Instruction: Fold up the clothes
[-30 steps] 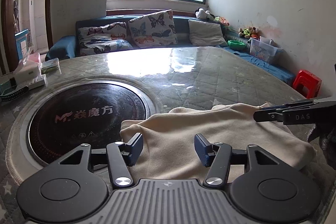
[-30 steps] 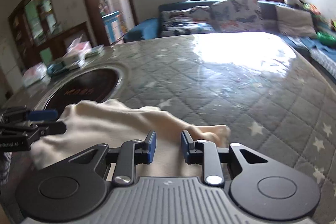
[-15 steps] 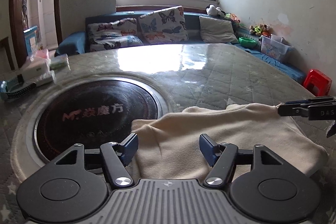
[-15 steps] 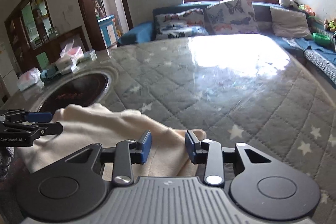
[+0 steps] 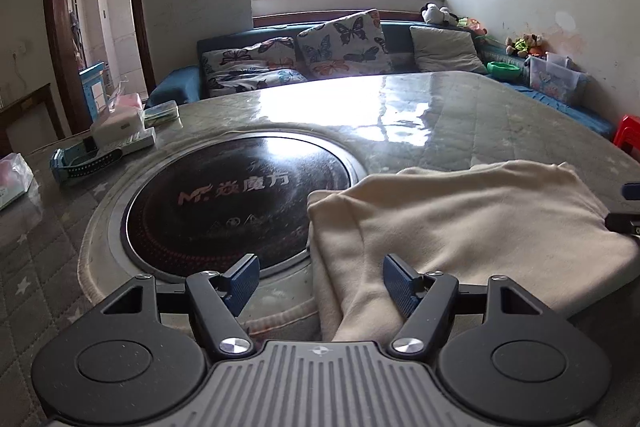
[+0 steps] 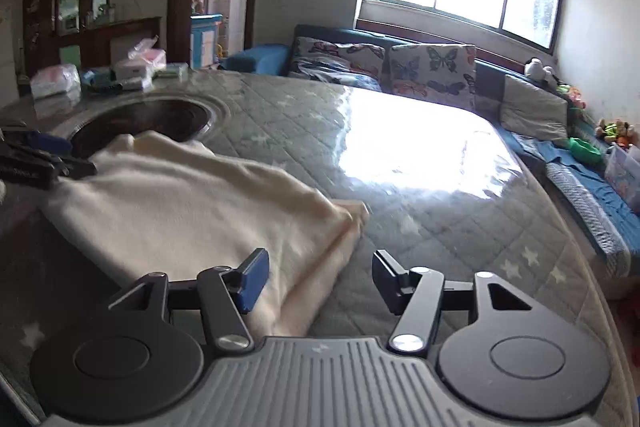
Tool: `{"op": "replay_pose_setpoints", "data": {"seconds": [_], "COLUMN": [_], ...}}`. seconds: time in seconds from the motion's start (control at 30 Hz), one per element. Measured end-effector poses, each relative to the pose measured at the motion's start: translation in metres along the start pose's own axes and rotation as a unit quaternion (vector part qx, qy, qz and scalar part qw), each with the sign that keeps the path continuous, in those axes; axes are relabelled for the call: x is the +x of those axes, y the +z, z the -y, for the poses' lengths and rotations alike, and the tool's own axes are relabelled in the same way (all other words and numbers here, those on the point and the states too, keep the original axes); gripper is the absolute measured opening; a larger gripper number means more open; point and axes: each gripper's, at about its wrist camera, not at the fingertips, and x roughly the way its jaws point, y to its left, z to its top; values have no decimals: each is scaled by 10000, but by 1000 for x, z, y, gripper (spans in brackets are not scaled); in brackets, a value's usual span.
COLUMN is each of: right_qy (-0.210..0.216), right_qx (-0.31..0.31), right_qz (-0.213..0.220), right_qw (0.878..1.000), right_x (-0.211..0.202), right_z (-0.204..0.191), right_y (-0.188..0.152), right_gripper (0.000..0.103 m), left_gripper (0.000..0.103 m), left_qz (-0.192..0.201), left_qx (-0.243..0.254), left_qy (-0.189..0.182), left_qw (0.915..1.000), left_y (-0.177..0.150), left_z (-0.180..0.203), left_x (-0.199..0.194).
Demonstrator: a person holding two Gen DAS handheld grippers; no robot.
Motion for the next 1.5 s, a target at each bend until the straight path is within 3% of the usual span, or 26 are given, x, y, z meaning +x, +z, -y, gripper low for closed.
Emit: {"op": "replay_pose_setpoints", "data": {"seconds": [0.1,0.17,0.27,0.47,0.73,0.9,1.2,1.5], "right_qy": [-218,-329,-441,-251,-94,-137,869,1383], "right_qx": [-46,-13,-20,-18,-135,-299,-762,-1459], "right_qz": [89,90,156,454,194,420,726,397], "right_qw": [9997,9994,9989,9986,9997,9986,9906,9788], "right_x": [-2,-6,-14,-27,-14,-23,5,41], "right_z": [1,2,6,-1,-9,-12,-67,-121], "right_y": [-18,-18,-16,-11,-24,-11,43,51], "right_gripper": [65,71,71,83,85,85,85,85], "left_gripper": [72,72,72,72,72,72,72,72], "left_qz": [23,37,66,177,-22,-38,1,203], "left_qx": [96,132,106,29,136,56,-168,-479], "left_qy": [72,106,127,-59,65,40,-78,-10], "left_qw": [9999,9998,9998,9998,9999,10000,9998,9986], "left_y": [-3,-3,-2,6,-8,-13,-21,-5], "left_z": [1,1,0,4,1,0,-7,-36], "left_x": [0,-2,-7,-15,-8,-11,-27,-36]}}
